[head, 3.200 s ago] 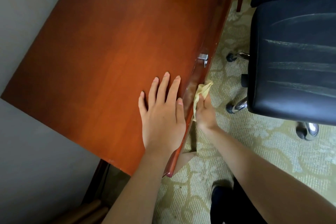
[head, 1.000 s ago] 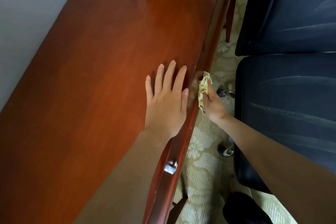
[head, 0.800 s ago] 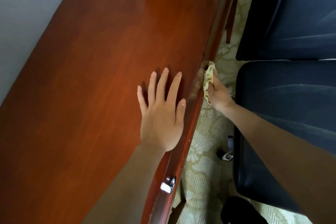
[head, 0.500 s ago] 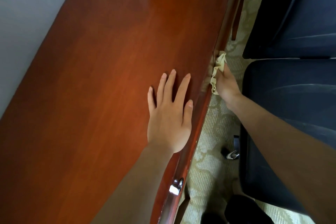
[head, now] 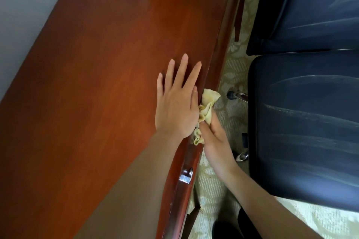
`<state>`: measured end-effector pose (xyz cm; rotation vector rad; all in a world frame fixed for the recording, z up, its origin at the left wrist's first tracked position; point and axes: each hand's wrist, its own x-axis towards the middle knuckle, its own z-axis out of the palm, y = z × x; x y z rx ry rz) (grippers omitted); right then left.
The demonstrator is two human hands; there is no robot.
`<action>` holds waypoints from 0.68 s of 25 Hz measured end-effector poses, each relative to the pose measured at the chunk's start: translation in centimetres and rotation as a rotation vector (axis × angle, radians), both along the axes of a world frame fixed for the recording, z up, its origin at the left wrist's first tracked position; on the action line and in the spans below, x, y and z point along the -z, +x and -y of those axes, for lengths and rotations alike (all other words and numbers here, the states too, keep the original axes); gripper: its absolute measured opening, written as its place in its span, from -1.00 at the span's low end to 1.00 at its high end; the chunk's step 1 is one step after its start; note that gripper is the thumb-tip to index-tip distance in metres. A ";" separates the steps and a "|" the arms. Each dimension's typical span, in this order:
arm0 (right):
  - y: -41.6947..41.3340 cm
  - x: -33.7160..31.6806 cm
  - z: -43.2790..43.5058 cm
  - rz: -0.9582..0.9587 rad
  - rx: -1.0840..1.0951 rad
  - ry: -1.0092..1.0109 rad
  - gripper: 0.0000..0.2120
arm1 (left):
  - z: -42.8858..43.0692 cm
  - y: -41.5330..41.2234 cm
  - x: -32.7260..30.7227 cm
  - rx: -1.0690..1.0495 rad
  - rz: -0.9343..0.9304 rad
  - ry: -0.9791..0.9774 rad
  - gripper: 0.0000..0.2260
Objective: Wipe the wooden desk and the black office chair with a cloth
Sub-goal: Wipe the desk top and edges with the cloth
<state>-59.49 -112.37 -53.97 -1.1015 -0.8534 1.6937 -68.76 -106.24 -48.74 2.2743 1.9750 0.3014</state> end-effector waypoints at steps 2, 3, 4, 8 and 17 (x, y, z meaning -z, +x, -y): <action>0.0 -0.3 -0.1 0.003 -0.001 0.026 -0.52 | 0.1 0.0 0.1 0.016 -0.020 -0.004 -0.51; 0.2 -0.4 -0.8 0.010 0.009 0.047 -0.53 | 0.1 0.0 0.1 0.021 -0.025 -0.009 -0.52; 0.3 -0.6 -1.9 0.020 0.019 0.062 -0.54 | 0.1 0.0 0.1 0.022 -0.023 -0.015 -0.52; 1.4 -1.0 -8.1 0.081 0.070 0.063 -0.56 | -0.1 -0.2 0.0 0.032 -0.023 -0.041 -0.54; 2.8 -1.6 -18.0 0.022 0.192 0.006 -0.58 | -0.3 -0.2 0.1 0.032 -0.017 -0.073 -0.52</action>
